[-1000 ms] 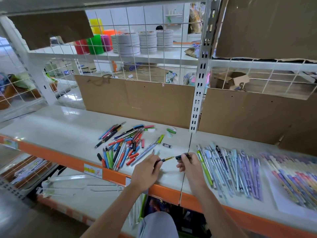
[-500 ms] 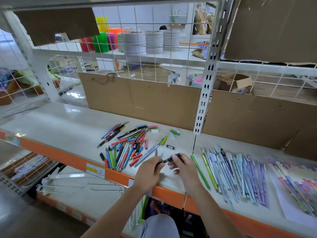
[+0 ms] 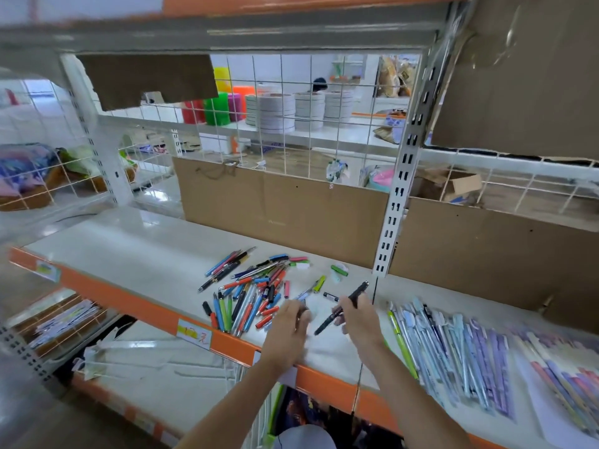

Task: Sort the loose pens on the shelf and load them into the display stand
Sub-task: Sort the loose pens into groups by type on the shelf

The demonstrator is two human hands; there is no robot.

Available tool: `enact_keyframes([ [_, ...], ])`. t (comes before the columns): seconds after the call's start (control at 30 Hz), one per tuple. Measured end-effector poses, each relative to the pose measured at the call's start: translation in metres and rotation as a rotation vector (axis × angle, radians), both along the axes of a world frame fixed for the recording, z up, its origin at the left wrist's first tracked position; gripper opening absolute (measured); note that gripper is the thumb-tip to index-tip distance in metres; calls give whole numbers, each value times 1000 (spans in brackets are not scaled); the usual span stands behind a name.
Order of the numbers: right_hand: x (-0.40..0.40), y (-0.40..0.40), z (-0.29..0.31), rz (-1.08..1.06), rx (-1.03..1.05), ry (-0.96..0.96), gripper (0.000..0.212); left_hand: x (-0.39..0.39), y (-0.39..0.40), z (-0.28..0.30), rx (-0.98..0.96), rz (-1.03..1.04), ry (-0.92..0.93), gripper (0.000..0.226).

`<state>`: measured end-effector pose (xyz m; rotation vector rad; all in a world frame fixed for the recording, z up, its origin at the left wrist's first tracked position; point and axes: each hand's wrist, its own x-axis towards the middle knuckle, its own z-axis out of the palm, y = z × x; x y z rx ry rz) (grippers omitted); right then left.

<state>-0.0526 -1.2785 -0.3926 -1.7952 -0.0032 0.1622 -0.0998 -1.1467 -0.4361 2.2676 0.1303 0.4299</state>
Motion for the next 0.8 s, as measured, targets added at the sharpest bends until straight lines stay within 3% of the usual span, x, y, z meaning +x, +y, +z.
enact_keyframes([
  [0.07,13,-19,2,102,-356,-133,24,6,3,1,10,78,84,5],
  [0.13,16,-32,-2,243,-776,-169,19,12,1,-2,154,123,179,23],
  [0.2,17,-42,-8,307,-997,-144,22,15,-3,-1,353,157,232,37],
  [0.33,21,-47,-3,269,-1299,-262,34,19,-6,-7,329,220,238,31],
  [0.57,48,-5,-9,299,-1055,-358,27,14,-11,-9,413,286,226,24],
  [0.7,53,9,-22,297,-960,-343,31,12,-10,-6,339,198,133,35],
  [0.8,45,7,-32,186,-850,-292,21,11,-8,-5,326,141,94,22],
])
